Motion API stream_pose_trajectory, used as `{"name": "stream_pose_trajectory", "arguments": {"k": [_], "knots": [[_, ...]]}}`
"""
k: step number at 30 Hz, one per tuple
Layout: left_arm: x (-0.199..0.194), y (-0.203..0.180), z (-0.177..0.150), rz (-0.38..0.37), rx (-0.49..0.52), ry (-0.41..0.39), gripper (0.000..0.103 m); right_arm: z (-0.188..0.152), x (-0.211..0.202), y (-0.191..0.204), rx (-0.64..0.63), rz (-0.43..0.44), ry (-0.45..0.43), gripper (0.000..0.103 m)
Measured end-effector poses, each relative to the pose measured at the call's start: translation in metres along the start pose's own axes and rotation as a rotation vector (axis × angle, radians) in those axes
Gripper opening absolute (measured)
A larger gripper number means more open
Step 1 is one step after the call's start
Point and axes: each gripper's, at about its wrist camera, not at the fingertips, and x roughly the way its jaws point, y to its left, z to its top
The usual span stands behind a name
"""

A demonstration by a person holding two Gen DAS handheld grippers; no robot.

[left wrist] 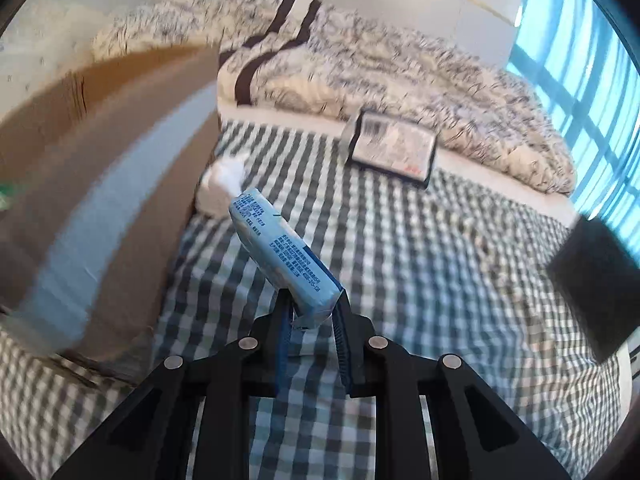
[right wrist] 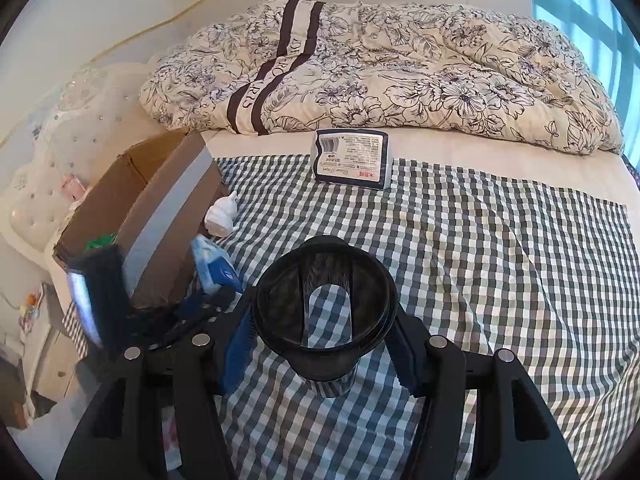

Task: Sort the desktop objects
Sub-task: 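Lift the tissue pack over the box with the left tool while the right tool carries the case there, then open the left tool to drop the tissue pack while the right tool drops the case into the box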

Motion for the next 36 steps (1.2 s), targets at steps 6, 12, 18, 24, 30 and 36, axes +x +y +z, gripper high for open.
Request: {"name": "stream_pose_trajectory", "arguments": {"k": [6,12,18,24,30,36], "knots": [[-0.048,0.005,0.032,0.031,-0.019,-0.081,0.020,0.010,-0.002,0.019,-0.042,0.028,-0.021,0.059],[-0.093,0.044,0.072,0.102,-0.079,-0.164,0.020,0.032,-0.008,0.058,-0.110,0.086,-0.073,0.059],[-0.107,0.096,0.094,0.201,-0.109,-0.148,0.020,0.050,0.001,0.112,-0.184,0.171,-0.093,0.059],[-0.095,0.142,0.093,0.262,-0.153,-0.096,0.020,0.060,0.024,0.160,-0.217,0.255,-0.077,0.059],[-0.088,0.165,0.093,0.274,-0.191,-0.103,0.020,0.079,0.057,0.193,-0.219,0.300,-0.034,0.059],[-0.081,0.176,0.096,0.289,-0.200,-0.120,0.074,0.099,0.083,0.212,-0.217,0.311,-0.006,0.073]]}}
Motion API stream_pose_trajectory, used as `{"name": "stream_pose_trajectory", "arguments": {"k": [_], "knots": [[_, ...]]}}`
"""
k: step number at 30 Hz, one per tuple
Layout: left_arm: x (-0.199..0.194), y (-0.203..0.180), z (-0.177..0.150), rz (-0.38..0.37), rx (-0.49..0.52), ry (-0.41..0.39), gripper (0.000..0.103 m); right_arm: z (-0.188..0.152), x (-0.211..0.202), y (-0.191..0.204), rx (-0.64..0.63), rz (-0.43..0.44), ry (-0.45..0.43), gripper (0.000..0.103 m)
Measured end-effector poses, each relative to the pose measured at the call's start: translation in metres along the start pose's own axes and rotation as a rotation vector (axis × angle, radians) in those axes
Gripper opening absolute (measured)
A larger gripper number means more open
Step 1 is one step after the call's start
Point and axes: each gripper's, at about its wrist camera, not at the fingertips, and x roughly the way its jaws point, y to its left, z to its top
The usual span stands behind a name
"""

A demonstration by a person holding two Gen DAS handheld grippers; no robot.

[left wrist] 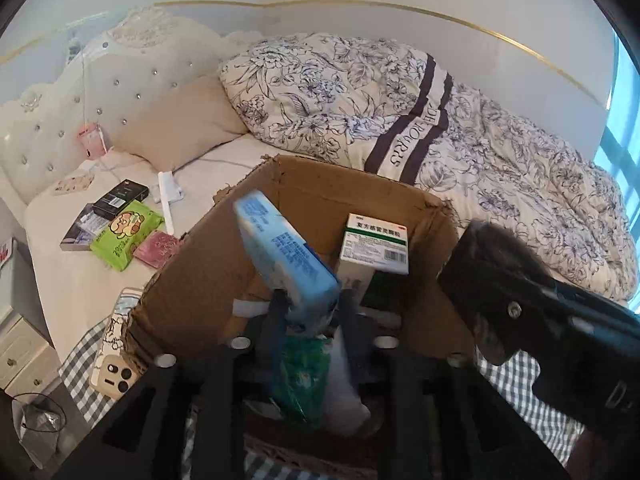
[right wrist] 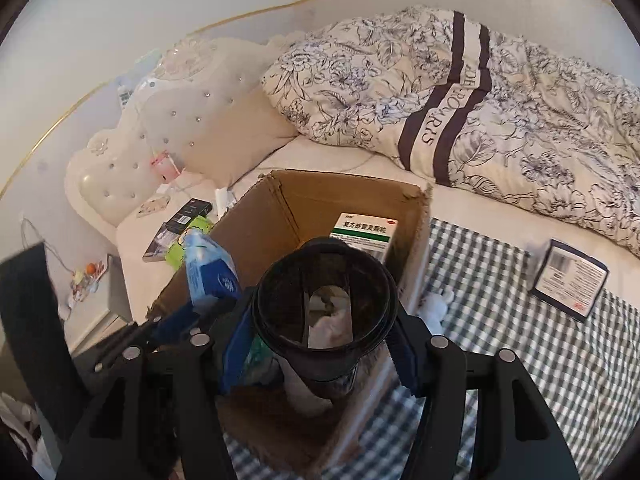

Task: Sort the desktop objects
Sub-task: 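Open the left tool to drop the tissue pack while the right tool drops the case into the box, then move both tools back over the remaining items on the cloth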

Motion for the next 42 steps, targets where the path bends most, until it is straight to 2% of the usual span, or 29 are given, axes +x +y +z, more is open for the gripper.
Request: {"name": "stream_pose_trajectory", "arguments": {"k": [2,5,11,17,26,32,38,42], "knots": [[-0.004,0.001,0.001,0.011,-0.016,-0.053,0.096,0.004,0.000,-0.003,0.018,0.001,-0.009,0.080],[-0.008,-0.001,0.004,0.015,-0.016,-0.094,0.099,0.009,-0.004,-0.011,0.038,-0.006,-0.032,0.080],[-0.004,-0.024,0.004,0.012,0.009,-0.070,0.099,0.014,-0.020,-0.039,0.069,-0.062,-0.064,0.080],[-0.006,-0.060,-0.005,-0.002,0.024,-0.054,0.099,0.007,-0.051,-0.073,0.083,-0.164,-0.090,0.081],[-0.018,-0.123,-0.015,-0.042,0.086,-0.047,0.099,-0.010,-0.086,-0.142,0.167,-0.215,-0.100,0.081],[-0.024,-0.161,-0.030,-0.111,0.077,-0.081,0.099,-0.031,-0.095,-0.196,0.247,-0.246,-0.079,0.081],[0.000,-0.204,-0.053,-0.128,0.157,-0.035,0.099,-0.049,-0.096,-0.238,0.299,-0.279,-0.054,0.081],[0.036,-0.230,-0.072,-0.050,0.271,0.002,0.099,-0.059,-0.095,-0.260,0.331,-0.289,-0.045,0.081]]}}
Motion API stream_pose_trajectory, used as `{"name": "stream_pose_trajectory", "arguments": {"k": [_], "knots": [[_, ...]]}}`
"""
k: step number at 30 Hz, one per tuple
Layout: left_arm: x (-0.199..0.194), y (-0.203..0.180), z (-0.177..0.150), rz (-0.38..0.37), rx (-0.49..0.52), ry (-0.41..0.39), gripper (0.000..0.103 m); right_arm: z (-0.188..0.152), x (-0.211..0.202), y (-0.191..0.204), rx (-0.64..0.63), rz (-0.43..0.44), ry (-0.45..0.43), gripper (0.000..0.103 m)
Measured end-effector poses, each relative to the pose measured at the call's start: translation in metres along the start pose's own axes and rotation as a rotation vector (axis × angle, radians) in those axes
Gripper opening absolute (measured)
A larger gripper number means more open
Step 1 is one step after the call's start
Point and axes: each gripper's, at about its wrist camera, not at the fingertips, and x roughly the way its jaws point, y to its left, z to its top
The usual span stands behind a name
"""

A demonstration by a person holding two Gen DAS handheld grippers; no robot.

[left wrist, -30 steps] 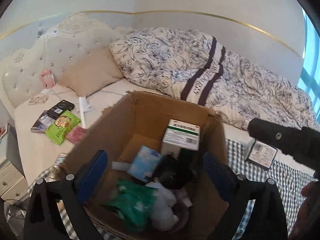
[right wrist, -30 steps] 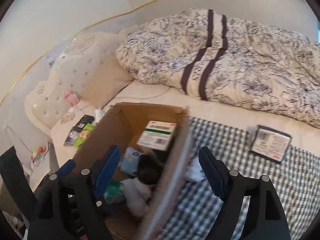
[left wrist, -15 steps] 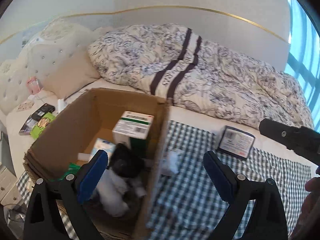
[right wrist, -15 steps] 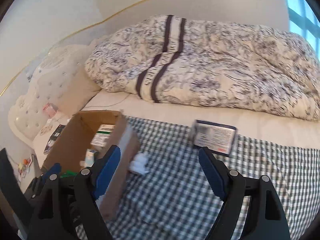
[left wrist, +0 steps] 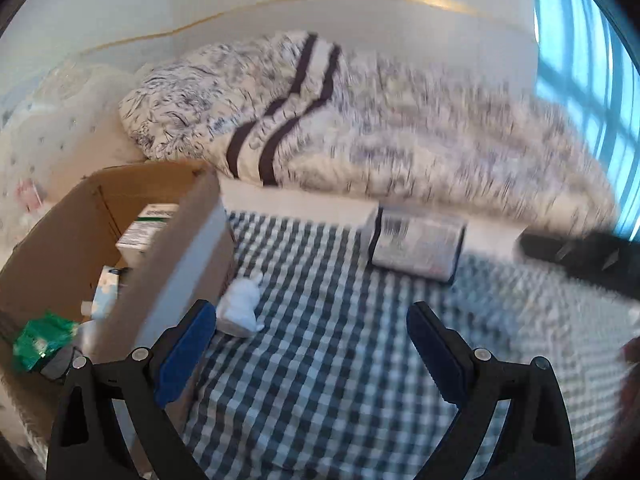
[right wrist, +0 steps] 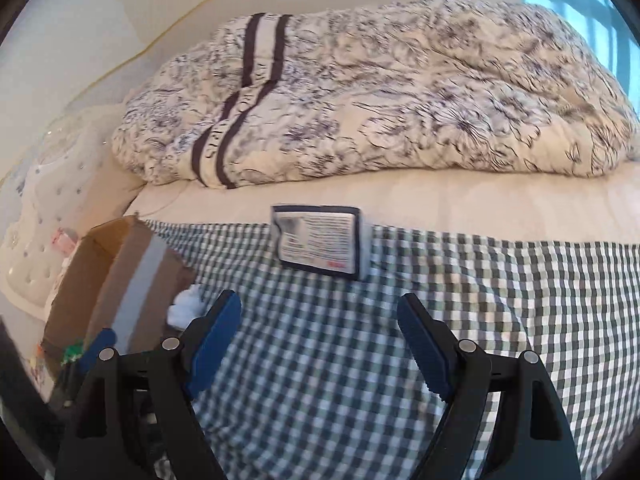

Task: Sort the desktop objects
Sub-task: 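Move both tools back over the remaining items on the cloth, then grasp the white rabbit figurine with the left tool while the right tool grasps the white-and-navy tissue package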

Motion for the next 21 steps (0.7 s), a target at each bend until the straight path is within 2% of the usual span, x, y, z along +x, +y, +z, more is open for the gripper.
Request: {"name": "stream_pose_trajectory", "arguments": {"k": [3,8,12,14,18,21], "knots": [[0.030,-0.005,-0.007,0.039,0.039,0.032,0.099,-0.001,0.005,-0.011,0.009,-0.008,0.010,0.081],[0.069,0.008,-0.010,0.104,0.045,0.063,0.099,0.000,0.016,-0.017,0.007,-0.020,0.021,0.081],[0.087,0.000,-0.006,0.159,0.105,0.047,0.099,0.000,0.029,-0.011,-0.013,-0.019,0.042,0.081],[0.098,-0.002,-0.004,0.224,0.134,0.042,0.099,0.002,0.035,-0.007,-0.022,-0.021,0.049,0.081],[0.128,-0.003,-0.006,0.408,0.224,0.060,0.099,0.005,0.041,0.003,-0.050,-0.015,0.050,0.081],[0.143,-0.002,-0.007,0.439,0.265,0.088,0.099,0.008,0.047,0.007,-0.058,-0.013,0.051,0.081]]}}
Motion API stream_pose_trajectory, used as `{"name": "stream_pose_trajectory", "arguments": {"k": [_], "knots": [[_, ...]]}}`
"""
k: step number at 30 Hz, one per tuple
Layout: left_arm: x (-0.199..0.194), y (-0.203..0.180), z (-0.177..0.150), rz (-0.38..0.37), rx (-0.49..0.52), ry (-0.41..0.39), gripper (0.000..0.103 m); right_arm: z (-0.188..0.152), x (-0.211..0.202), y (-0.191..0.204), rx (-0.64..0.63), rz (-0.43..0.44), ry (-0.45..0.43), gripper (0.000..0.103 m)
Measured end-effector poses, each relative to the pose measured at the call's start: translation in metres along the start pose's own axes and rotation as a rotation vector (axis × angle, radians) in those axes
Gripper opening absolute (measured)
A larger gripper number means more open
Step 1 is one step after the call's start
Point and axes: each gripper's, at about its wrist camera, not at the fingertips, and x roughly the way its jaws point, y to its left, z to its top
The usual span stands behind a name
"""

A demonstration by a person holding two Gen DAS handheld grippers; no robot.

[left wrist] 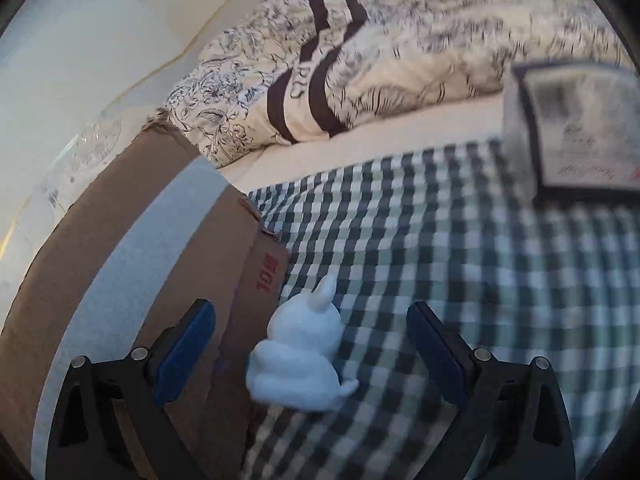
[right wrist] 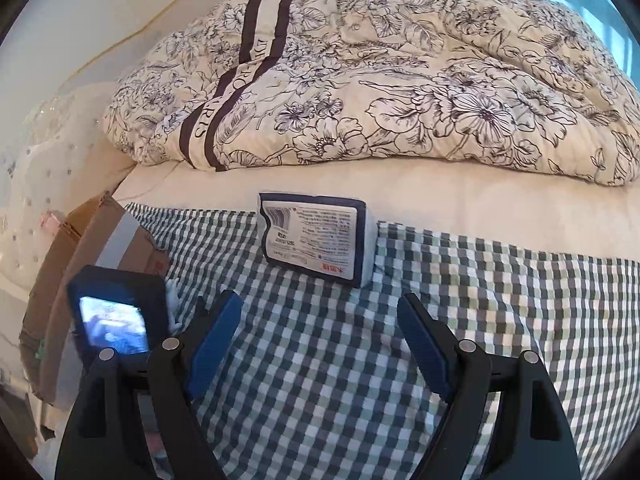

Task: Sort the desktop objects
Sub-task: 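Grasp the white rabbit figurine with the left tool while the right tool grasps the white-and-navy tissue package, then carry the rabbit with the left tool while the right tool carries the tissue package over the box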

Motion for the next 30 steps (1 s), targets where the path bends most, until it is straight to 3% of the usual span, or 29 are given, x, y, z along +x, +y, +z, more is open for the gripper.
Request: {"name": "stream_pose_trajectory", "arguments": {"k": [2,3,5,6,13,17,20,22,23,24,30], "knots": [[0.004,0.001,0.002,-0.048,-0.002,0.015,0.090,0.002,0.005,0.000,0.004,-0.003,0.004,0.081],[0.007,0.004,0.003,-0.105,-0.022,0.030,0.073,0.002,0.007,0.001,0.006,-0.005,0.005,0.081],[0.014,0.013,0.003,-0.177,-0.086,0.063,0.064,0.004,0.013,0.002,0.005,-0.009,0.012,0.081],[0.016,0.015,0.003,-0.171,-0.097,0.068,0.053,0.004,0.016,0.003,0.000,-0.012,0.016,0.081],[0.022,0.024,0.001,-0.176,-0.140,0.088,0.040,0.028,0.057,0.002,-0.028,-0.004,0.009,0.081],[0.021,0.029,0.001,-0.194,-0.156,0.090,0.038,0.041,0.102,-0.007,0.025,0.014,0.092,0.081],[0.015,0.027,-0.001,-0.181,-0.160,0.082,0.038,0.045,0.127,-0.008,0.009,-0.018,0.127,0.082],[0.011,0.028,-0.003,-0.184,-0.170,0.077,0.038,0.043,0.135,-0.005,0.000,-0.012,0.134,0.072],[0.009,0.030,-0.003,-0.193,-0.180,0.081,0.038,0.041,0.133,-0.005,0.004,-0.026,0.120,0.042],[0.008,0.033,-0.003,-0.202,-0.190,0.086,0.038,0.039,0.132,-0.004,0.008,-0.037,0.113,0.024],[-0.012,0.045,-0.008,-0.269,-0.259,0.092,0.038,0.023,0.094,0.003,-0.053,-0.031,0.040,0.014]]}}
